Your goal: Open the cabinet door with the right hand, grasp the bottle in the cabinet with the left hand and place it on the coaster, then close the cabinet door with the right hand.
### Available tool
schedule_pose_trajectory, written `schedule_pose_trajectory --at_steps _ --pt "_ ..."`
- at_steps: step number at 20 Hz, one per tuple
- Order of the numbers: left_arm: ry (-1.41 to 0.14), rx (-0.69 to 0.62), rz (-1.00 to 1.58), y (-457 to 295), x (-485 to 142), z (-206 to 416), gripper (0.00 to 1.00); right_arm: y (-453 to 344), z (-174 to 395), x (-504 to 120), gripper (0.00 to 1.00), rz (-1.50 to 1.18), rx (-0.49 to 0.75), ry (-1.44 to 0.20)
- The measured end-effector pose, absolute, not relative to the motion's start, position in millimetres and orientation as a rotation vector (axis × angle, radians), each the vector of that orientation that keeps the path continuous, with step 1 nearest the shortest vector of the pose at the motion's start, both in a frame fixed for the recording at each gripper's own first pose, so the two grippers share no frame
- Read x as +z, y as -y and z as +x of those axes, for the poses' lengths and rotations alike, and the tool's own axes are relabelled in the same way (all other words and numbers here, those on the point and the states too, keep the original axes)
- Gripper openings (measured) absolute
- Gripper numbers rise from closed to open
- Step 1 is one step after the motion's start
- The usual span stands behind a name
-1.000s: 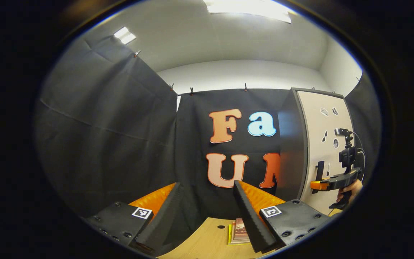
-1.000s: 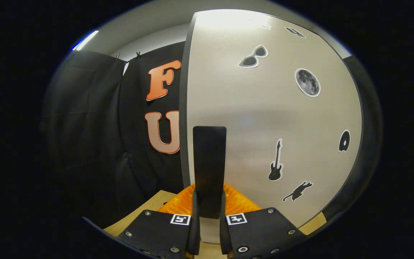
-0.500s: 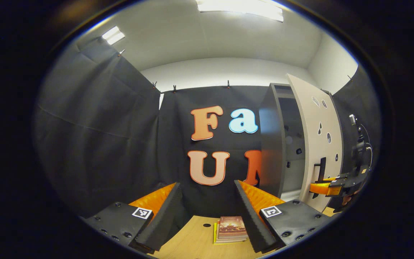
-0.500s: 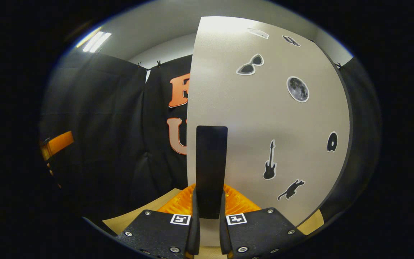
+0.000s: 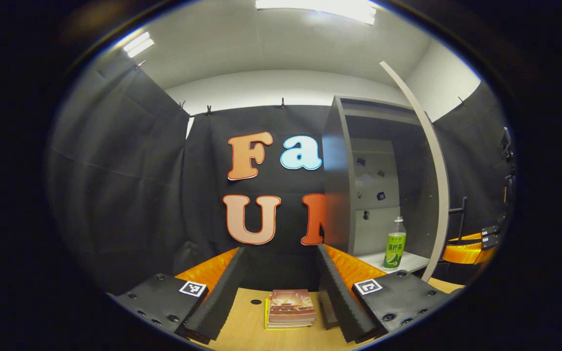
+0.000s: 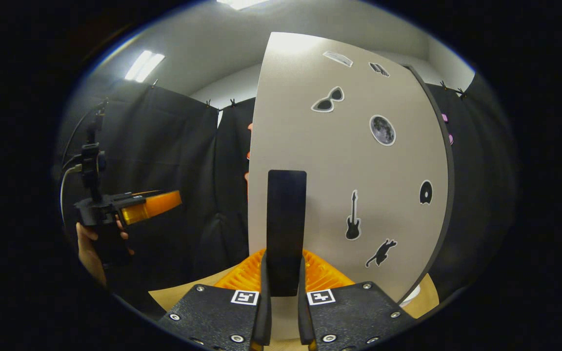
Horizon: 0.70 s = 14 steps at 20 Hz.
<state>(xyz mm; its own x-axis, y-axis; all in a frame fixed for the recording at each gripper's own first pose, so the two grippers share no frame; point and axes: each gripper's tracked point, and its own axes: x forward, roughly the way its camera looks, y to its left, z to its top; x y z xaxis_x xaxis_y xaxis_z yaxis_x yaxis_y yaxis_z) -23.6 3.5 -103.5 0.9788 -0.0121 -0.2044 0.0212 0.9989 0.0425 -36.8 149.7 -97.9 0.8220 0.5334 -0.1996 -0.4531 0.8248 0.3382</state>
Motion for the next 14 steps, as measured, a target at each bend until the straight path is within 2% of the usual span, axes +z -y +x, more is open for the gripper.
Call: schedule_pose_trajectory --at_steps 7,14 --pt "-0.238 -0.128 0.002 53.8 -145.8 16.6 0.93 -104.9 -72.4 -90.0 0.22 0.319 0.523 -0.219" --pt "-0.27 -0.258 -0.019 139.7 -178.6 32.4 0.94 -64.0 -82.8 -88.0 0.22 0.321 0.43 -0.163"
